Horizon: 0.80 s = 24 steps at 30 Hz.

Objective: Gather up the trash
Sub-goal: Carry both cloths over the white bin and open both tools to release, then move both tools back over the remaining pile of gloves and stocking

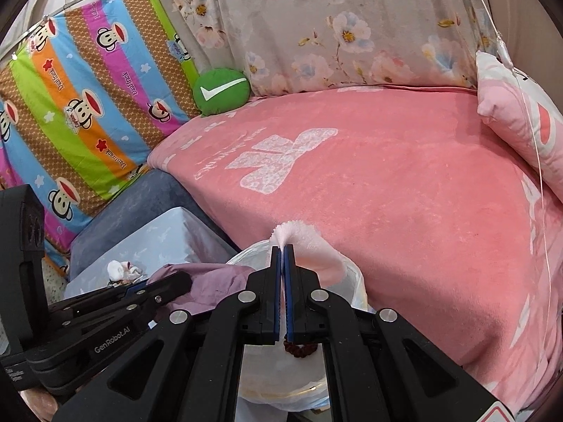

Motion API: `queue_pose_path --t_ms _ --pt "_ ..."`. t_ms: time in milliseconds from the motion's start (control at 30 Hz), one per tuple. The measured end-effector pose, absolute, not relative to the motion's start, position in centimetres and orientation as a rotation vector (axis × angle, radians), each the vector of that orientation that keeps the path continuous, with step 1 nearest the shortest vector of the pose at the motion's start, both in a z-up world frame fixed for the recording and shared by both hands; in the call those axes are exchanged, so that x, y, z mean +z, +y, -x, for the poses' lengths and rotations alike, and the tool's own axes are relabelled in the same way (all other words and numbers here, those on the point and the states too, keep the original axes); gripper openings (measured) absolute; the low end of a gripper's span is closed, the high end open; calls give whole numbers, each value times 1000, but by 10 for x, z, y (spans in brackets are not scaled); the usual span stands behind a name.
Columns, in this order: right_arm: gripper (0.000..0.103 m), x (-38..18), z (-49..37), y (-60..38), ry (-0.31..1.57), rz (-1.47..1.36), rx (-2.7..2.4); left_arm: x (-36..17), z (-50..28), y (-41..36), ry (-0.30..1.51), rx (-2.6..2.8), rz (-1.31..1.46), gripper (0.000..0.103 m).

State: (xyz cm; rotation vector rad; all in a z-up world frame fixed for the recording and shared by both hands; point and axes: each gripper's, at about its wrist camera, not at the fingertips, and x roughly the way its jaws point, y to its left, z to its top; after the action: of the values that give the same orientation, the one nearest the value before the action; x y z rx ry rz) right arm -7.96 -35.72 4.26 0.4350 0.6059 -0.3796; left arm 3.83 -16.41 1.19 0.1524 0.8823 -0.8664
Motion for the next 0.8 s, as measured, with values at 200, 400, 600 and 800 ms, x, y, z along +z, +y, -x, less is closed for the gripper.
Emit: queue_pose_path --t_ms 200,400,600,800 --pt "5 37 67 -342 624 -414 -355 6 -44 -149 851 -780 -173 70" --pt "22 39 62 -335 624 -404 -351 8 -48 -142 836 -734 -175 70" --pt "22 38 58 -331 630 -405 -340 8 -50 -135 832 -714 -168 70" --pt "22 36 50 -318 647 -389 -310 8 -55 -122 835 -681 -145 70"
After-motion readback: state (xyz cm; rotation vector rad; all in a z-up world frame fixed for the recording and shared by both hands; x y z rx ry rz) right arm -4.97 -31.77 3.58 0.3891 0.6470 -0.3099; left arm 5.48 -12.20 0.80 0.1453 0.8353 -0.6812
